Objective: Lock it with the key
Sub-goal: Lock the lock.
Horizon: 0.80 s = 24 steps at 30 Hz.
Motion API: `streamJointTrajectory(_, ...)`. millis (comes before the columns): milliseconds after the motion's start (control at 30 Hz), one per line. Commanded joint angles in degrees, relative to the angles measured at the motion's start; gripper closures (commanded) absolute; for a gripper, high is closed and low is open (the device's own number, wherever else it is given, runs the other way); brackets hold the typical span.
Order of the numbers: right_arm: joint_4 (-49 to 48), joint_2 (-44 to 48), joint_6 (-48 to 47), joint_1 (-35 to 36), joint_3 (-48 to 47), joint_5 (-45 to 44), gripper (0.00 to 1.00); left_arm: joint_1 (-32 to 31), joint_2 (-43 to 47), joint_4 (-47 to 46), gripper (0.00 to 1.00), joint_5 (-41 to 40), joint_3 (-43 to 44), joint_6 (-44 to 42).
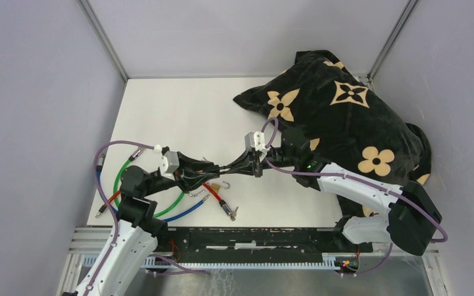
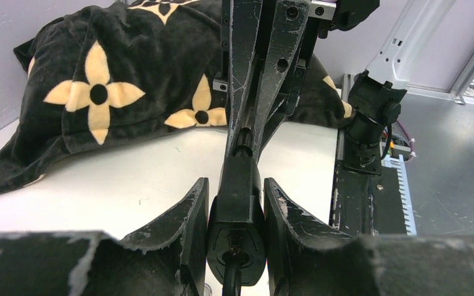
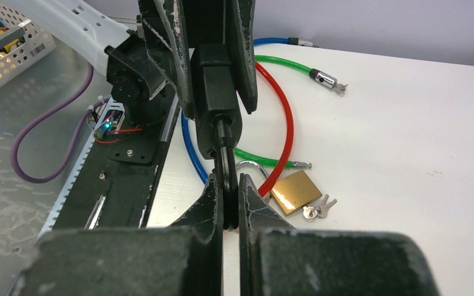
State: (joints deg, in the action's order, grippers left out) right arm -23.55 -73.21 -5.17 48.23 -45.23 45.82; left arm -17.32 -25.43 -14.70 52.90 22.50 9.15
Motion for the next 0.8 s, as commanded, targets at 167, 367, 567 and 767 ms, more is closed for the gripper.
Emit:
streamJointTrajectory(167, -17.98, 3.55, 12.57, 0.66, 3.35, 2.54, 1.0, 0.36, 0.34, -8.77, 0.83, -2.28, 0.03, 4.94)
streamJointTrajectory(367, -24.88, 6.34, 17.05, 0.49, 6.35, -1.96, 1.0, 0.36, 0.79, -9.56, 0.54, -2.6, -0.59, 7.45)
streamJointTrajectory(567, -28.67, 8.22, 19.24, 0.12, 8.36, -3.89, 1.0, 0.92, 1.55, -9.53, 0.22, -3.92, 0.04, 8.65)
streamJointTrajectory(767, -37.29, 9.17, 24.94, -1.15, 11.18, -5.07, 1.0, 2.46, 2.98, -10.37, 0.1, -4.95, -0.31, 13.16)
